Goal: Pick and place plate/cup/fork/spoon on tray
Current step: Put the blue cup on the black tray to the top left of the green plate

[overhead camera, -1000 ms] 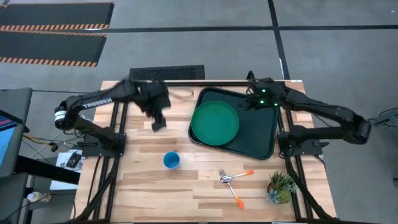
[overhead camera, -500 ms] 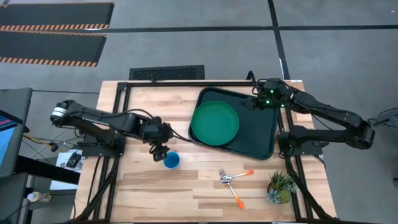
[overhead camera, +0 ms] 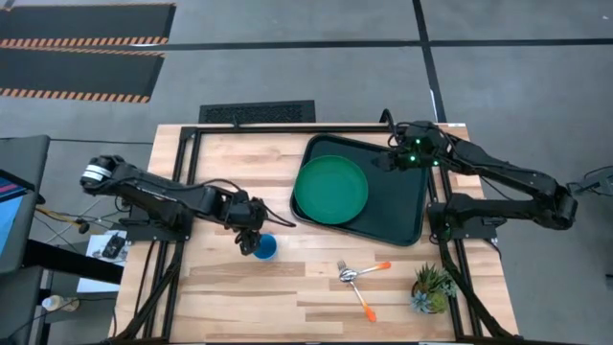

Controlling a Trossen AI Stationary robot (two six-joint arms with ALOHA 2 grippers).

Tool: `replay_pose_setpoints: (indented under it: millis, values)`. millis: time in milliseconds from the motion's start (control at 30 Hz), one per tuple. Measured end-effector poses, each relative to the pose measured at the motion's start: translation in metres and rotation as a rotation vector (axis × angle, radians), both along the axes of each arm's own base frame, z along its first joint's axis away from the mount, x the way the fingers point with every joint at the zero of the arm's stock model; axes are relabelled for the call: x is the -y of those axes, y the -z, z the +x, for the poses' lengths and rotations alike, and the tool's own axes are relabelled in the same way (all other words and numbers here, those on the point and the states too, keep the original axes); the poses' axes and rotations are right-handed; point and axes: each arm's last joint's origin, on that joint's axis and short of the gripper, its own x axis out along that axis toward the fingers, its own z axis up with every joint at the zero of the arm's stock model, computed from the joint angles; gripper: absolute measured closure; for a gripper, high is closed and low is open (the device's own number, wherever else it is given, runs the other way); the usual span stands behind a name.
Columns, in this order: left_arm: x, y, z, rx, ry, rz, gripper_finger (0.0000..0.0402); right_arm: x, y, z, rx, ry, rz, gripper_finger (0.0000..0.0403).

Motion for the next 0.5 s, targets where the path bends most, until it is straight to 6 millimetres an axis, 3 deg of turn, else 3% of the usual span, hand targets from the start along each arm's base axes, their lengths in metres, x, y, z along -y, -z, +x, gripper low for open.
replay_pose_setpoints:
  millis: [300, 500]
  values:
    - [0.007, 0.026, 0.011, -0.122, 0.052, 0.003, 0.0183, 0.000, 0.000, 0.000, -0.007, -0.013, -0.011, 0.0145]
    - [0.006, 0.028, 0.012, -0.143, 0.011, -0.026, 0.0272, 0.000, 0.000, 0.000, -0.007, -0.014, -0.013, 0.0145]
